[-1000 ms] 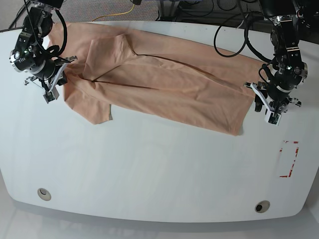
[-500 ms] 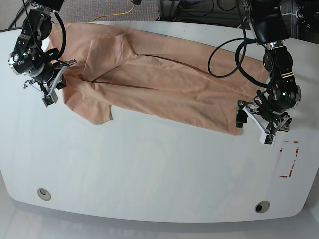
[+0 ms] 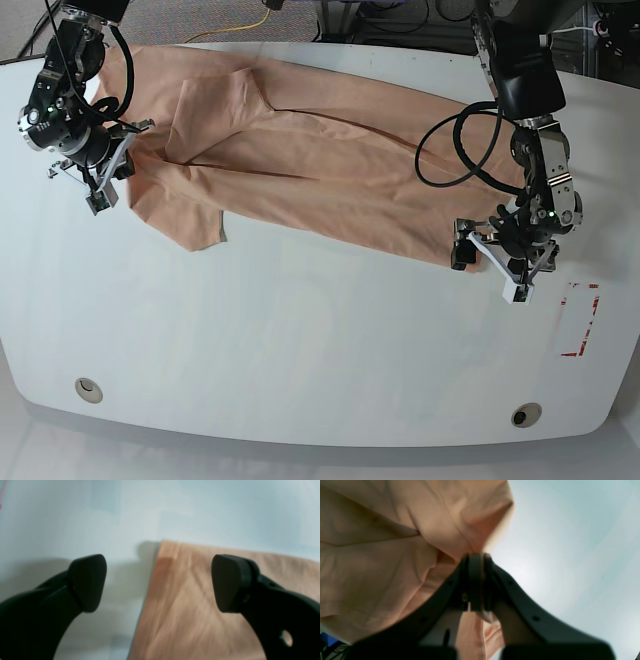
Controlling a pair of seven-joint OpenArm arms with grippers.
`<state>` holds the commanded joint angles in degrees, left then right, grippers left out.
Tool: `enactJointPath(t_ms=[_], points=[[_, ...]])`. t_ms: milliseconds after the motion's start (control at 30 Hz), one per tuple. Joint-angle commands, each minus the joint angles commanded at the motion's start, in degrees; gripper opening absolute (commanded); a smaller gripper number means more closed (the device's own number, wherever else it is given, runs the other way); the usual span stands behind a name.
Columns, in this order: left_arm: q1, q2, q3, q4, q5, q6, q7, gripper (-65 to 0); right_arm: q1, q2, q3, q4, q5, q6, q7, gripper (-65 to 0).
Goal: Layout the t-shirt on the table in an organized manner, then fold the t-shirt properly
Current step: 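Open the left gripper and move it toward the robot along the shirt, then lower the left gripper onto the shirt edge and grasp it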
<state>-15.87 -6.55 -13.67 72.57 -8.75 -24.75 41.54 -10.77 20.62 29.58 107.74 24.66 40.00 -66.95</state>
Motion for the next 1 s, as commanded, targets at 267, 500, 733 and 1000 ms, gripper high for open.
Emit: enactJointPath(t_ms=[267,500,733,1000], points=[[-0.7,0.0,4.7,-3.9,0.0,0.0,-3.1,0.0,0.0,0.0,0.2,0.0,0.2,0.0,0.0,-65.0],[-0.3,0.0,5.4,-3.8,0.0,0.0,-3.1,-24.0,0.1,0.0,0.2,0.0,0.1,0.0,0.0,-65.0],[0.4,-0.2,5.4,-3.4,0.0,0.0,-3.1,-51.2,0.1,0.0,0.3,0.0,0.0,0.0,0.0,-65.0],[4.6,-0.3,5.4,5.7,0.0,0.0,-3.1,-52.8,0.1,0.0,0.3,0.0,0.1,0.0,0.0,-65.0]])
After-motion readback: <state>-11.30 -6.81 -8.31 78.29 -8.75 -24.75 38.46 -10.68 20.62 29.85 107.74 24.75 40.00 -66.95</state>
